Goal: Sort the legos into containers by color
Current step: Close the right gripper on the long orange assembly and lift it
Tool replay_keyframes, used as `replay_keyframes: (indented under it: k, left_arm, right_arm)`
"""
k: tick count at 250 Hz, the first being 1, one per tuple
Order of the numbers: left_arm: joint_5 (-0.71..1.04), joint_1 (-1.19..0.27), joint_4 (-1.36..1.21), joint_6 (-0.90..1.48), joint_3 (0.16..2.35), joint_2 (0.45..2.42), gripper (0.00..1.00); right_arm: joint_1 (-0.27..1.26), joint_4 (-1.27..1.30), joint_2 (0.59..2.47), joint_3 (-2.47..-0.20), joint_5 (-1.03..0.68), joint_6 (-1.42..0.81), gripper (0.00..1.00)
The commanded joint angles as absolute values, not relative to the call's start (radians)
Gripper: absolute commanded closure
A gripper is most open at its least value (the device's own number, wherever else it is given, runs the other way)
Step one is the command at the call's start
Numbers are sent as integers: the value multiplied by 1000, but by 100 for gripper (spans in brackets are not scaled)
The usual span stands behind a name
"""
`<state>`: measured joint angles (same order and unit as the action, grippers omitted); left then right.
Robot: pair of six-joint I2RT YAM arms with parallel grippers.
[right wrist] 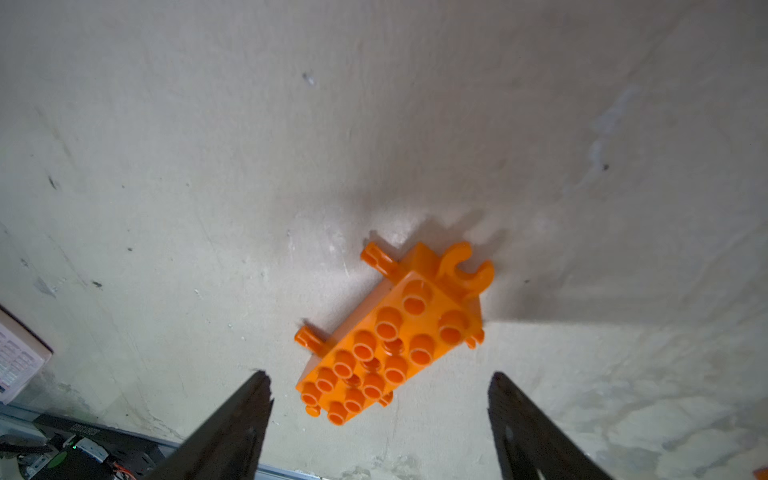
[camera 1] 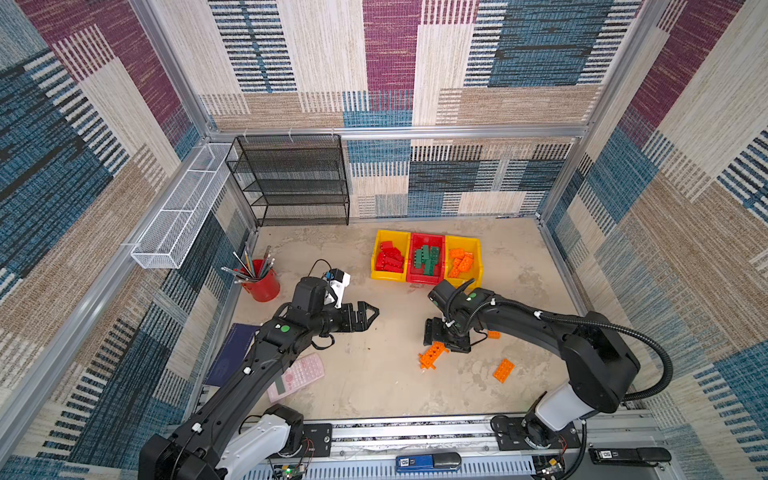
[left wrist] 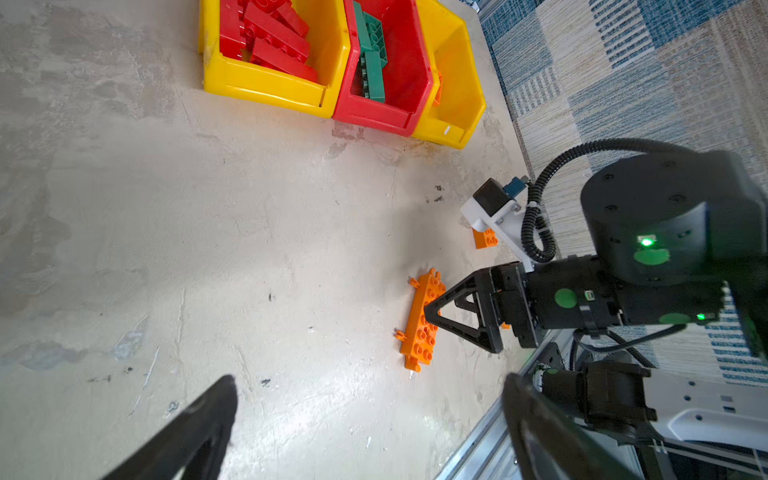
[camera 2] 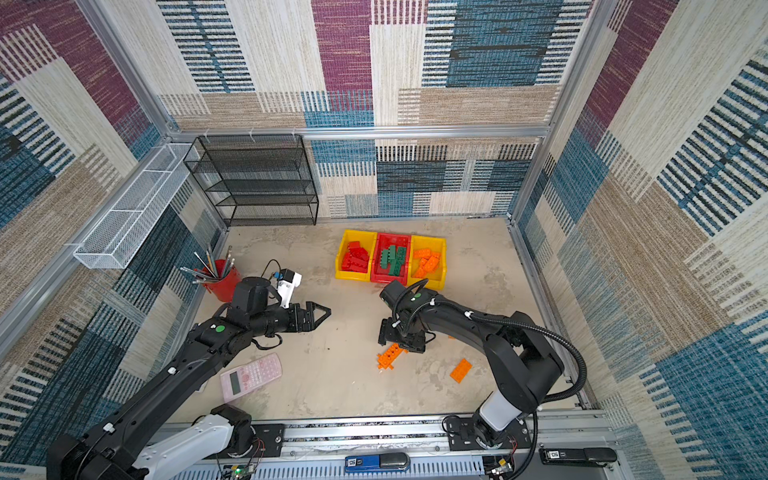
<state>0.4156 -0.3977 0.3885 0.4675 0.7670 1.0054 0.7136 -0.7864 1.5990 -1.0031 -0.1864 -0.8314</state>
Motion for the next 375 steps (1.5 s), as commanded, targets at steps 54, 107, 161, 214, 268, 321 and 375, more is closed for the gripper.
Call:
replay_keyframes:
  k: [54,107,161,214,268,321,375]
  left_arm:
    - [385,-397,454,439,809,1005,0]
    - [375,-398,470,446,802,978,0]
    - [357,-397,459,467,765,935,0]
    - [344,-398,440,477,746,916,0]
    - [357,-397,424,469,752,948,0]
    - [370,-396,404,461,764,977,0]
    - [390,-397,389,442,804,1043,0]
  right_arm:
    - [740,-714,1660,-997,-220,-815,21]
    - [742,-749,1730,-1076,-145,-792,30]
    - [751,-791,1793,-1140,-115,-744,37]
    - [775,-822,1816,-1162,-106,-729,39]
    - [786,-825,1822,-1155,-100,-741,42]
    - [789,-849,1799,-1130,-81,-749,43]
    - [789,-851,1773,-1087,-75,-754,44]
